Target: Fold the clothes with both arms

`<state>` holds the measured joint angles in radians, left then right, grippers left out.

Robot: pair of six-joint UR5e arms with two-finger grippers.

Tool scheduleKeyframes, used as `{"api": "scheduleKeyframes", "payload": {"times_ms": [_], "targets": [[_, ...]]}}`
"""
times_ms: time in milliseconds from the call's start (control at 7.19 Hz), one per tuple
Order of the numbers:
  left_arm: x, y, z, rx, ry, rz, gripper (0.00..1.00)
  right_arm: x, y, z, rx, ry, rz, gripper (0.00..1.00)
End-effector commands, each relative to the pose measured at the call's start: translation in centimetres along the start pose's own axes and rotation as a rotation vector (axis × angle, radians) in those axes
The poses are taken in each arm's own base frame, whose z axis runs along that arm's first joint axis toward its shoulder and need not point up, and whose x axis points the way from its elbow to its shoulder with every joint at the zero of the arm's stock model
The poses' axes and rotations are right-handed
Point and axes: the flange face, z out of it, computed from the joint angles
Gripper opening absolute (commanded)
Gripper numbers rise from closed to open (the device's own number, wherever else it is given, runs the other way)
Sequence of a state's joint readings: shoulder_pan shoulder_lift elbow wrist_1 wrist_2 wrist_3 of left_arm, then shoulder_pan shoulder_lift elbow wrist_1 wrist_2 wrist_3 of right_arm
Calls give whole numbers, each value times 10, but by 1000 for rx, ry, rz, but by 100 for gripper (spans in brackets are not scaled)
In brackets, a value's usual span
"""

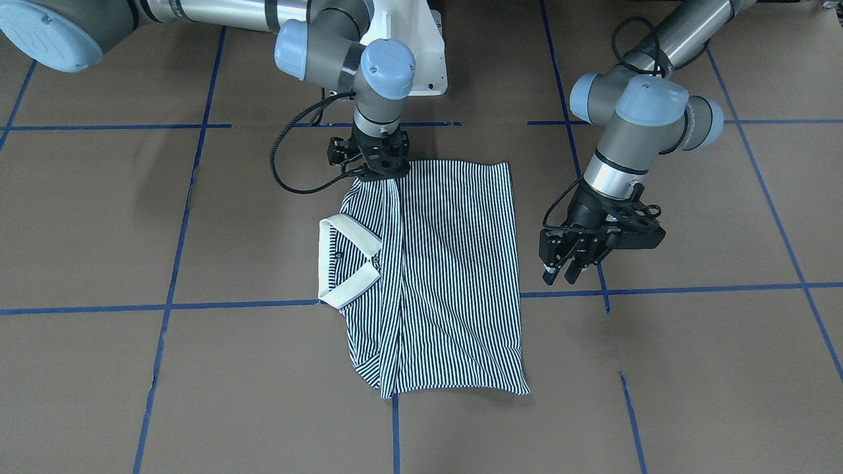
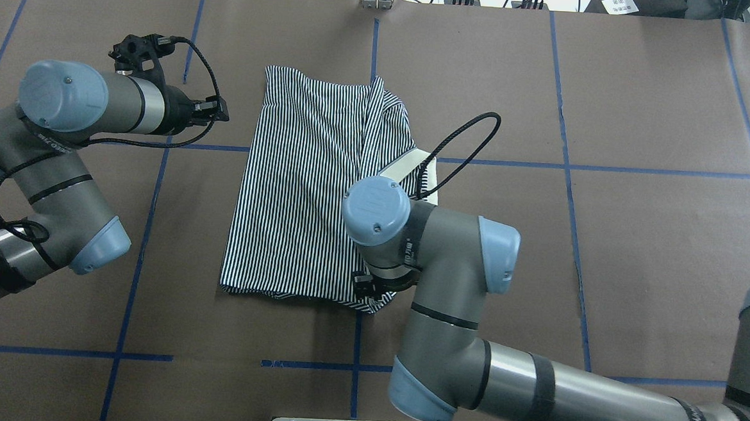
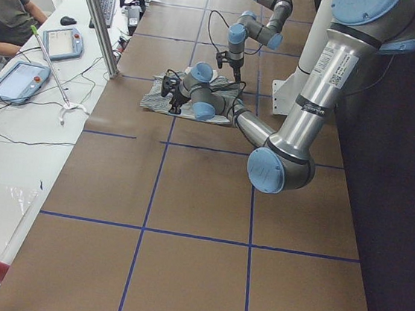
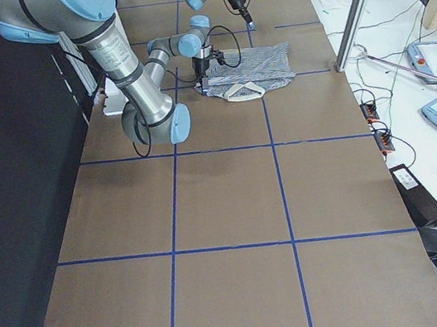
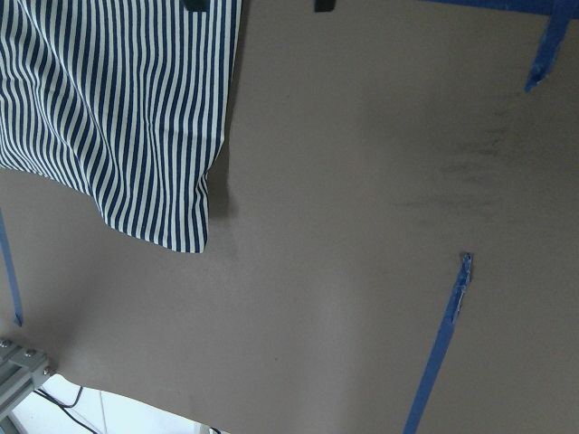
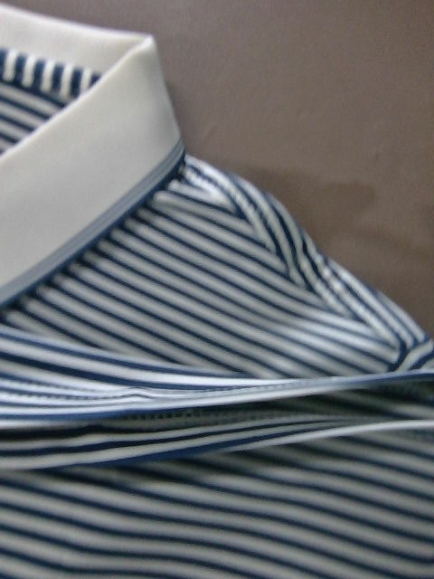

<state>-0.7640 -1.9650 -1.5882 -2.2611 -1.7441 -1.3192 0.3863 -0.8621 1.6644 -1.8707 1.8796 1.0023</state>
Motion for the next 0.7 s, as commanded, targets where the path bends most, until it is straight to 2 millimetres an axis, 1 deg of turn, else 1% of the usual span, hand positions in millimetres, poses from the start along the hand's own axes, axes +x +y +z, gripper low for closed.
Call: {"api": "scheduleKeyframes", "payload": {"times_ms": [0,139,278,417,556], "targets": [[3,0,-3,2,7,-2,50,51,22,2,3,19,-29,100],[4,0,-4,2,7,-3,50,40,20,-8,17,1,-24,100],[4,0,-5,2,8,-3,50,29,13,-21,39,-18,-19,100],[6,0,-7,3,13,-4,50,27,-2,-36,71,-44,-10,100],[6,0,-7,3,13,-4,50,11,-27,-38,99,-70,1,100]]}}
